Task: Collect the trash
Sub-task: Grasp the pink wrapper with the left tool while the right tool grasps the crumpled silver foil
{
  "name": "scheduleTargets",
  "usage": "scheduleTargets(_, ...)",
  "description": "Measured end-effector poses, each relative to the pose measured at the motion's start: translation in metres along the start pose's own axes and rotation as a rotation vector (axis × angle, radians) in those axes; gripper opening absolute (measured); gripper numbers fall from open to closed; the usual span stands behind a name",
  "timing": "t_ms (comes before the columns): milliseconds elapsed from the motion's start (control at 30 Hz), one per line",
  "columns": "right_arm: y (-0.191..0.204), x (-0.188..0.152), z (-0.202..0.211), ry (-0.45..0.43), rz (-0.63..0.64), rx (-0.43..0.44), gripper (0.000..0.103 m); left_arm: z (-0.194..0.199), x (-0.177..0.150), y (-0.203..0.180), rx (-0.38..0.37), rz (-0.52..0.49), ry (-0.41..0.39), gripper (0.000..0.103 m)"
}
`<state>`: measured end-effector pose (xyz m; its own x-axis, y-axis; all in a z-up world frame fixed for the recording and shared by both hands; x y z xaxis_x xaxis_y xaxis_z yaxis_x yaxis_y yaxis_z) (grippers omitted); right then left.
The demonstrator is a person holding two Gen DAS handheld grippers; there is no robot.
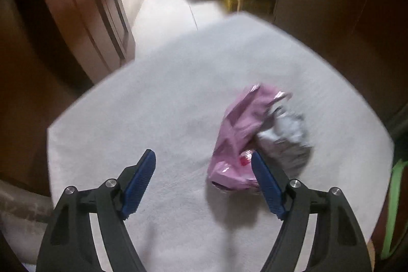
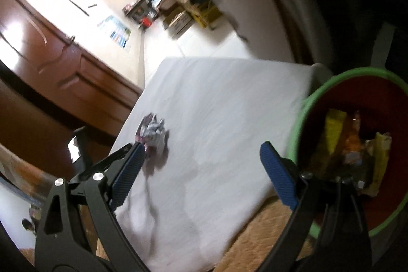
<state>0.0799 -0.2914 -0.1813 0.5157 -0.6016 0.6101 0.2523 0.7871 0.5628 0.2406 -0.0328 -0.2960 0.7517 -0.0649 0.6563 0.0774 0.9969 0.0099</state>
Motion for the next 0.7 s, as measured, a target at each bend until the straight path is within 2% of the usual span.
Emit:
scheduleTargets(100, 0.017, -0.007, -0.009, 0.028, 0.043, 0.007, 0.09, -0.017, -0.002, -0.009, -0.051, -0.013, 0.033, 0.078)
scheduleTargets(200, 0.024, -0.01, -0.017, 0.052, 0.058, 0.008, 0.09, -0.03, 0.004, -0.011, -0.043, -0.019, 0.026, 0.076)
scheduleTargets(267, 0.032, -0.015, -0.026, 0.069, 0.087, 0.007, 0.09, -0.037, 0.003, -0.007, -0.067, -0.005, 0.06, 0.033)
scheduleTargets(300, 0.037, -0.017, -0.032, 0.08, 0.109, 0.006, 0.09, -0.037, -0.001, -0.008, -0.078, 0.001, 0.084, 0.033)
scheduleTargets(367, 0.044, -0.024, -0.045, 0.101, 0.137, 0.008, 0.09, -0.028, 0.0, -0.004, -0.105, 0.029, 0.064, 0.018)
scheduleTargets(467, 0.064, -0.033, -0.075, 0.144, 0.178, 0.029, 0.09, 0.004, -0.015, 0.007, -0.127, 0.047, 0.036, 0.016)
scheduleTargets(700, 0.123, -0.059, -0.174, 0.243, 0.267, 0.066, 0.09, 0.08, -0.052, 0.035, -0.11, 0.1, -0.02, 0.015)
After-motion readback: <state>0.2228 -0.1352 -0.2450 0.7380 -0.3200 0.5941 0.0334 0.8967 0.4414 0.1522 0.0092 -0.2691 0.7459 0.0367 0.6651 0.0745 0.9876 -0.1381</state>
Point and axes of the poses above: each gripper's, at about its wrist camera, not at the fingertips, and z roughly against the way its jaws point, y to its left, x to its top, the point moved 10 cm from there along -z, roughly the way its jaws point, and after that the axes turned 13 degrees about -y, right-handed, at the moved point
